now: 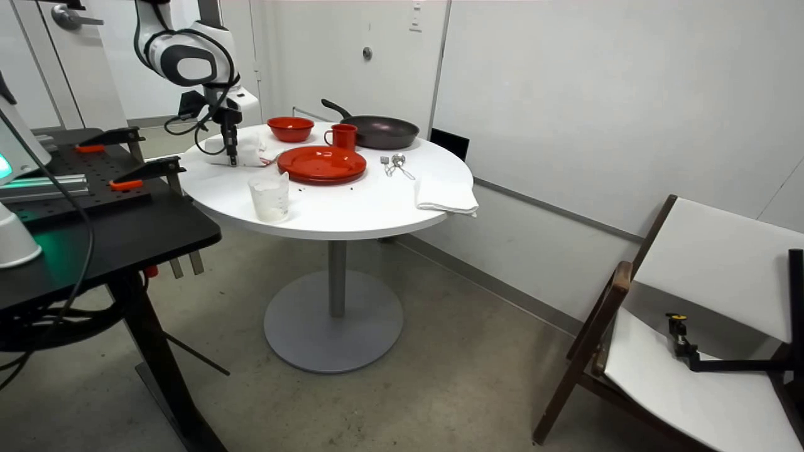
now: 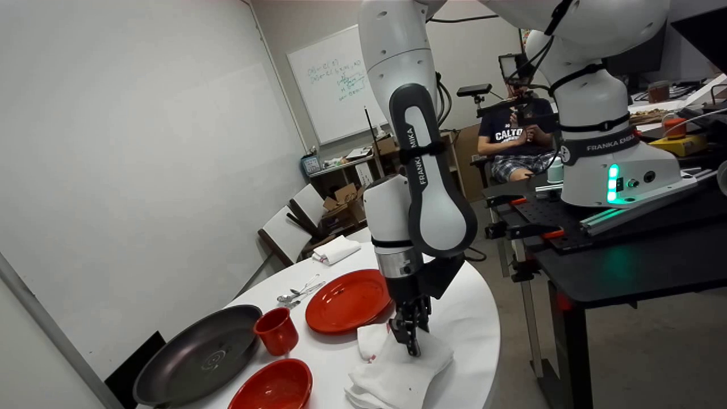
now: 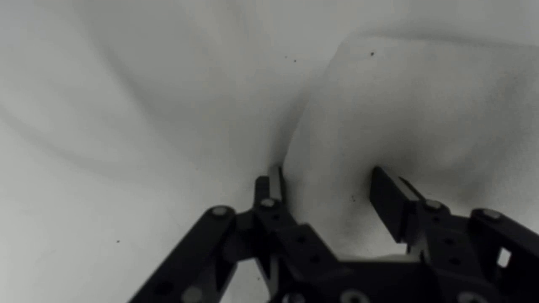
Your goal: Use the tea towel to wipe the plate
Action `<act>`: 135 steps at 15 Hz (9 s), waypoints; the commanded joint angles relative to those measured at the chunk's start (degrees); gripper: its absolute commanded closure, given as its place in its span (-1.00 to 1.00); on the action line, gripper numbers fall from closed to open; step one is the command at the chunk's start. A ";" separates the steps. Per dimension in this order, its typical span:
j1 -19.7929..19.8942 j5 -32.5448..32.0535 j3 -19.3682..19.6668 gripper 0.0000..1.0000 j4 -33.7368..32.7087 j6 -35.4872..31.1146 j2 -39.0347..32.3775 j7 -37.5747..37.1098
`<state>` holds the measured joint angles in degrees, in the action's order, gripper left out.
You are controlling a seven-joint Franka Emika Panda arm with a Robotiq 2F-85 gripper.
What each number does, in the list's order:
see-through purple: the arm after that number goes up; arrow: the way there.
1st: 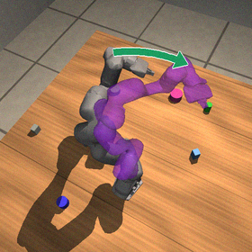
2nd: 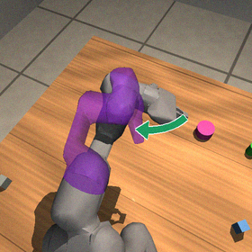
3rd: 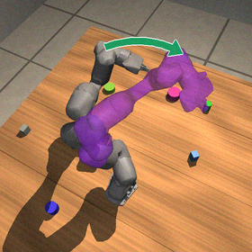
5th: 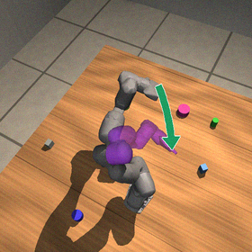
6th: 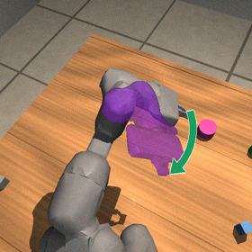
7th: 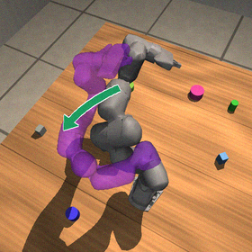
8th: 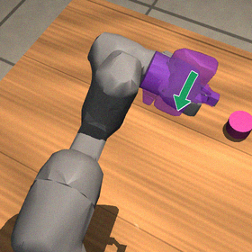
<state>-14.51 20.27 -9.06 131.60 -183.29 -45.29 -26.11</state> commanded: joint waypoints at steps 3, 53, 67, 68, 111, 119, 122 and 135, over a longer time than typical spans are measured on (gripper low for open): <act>-0.38 1.14 -0.54 0.80 -2.04 -0.47 -1.48 -0.22; -0.81 1.88 15.32 0.95 -3.53 10.02 15.13 -14.01; 5.11 2.71 10.99 0.95 -9.99 10.79 2.18 -15.65; 4.83 2.41 11.28 0.95 -10.89 10.90 1.25 -15.71; -11.10 -28.38 27.37 0.95 -17.55 23.69 -3.11 -33.81; -11.58 -25.82 28.91 0.95 -16.66 16.71 -4.00 -33.48; -12.14 -25.43 29.89 0.95 -16.68 21.72 -4.20 -34.59; 10.03 -9.85 6.13 0.95 -16.14 30.45 0.66 -15.98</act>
<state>-9.98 4.50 2.99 114.58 -152.64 -45.76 -48.69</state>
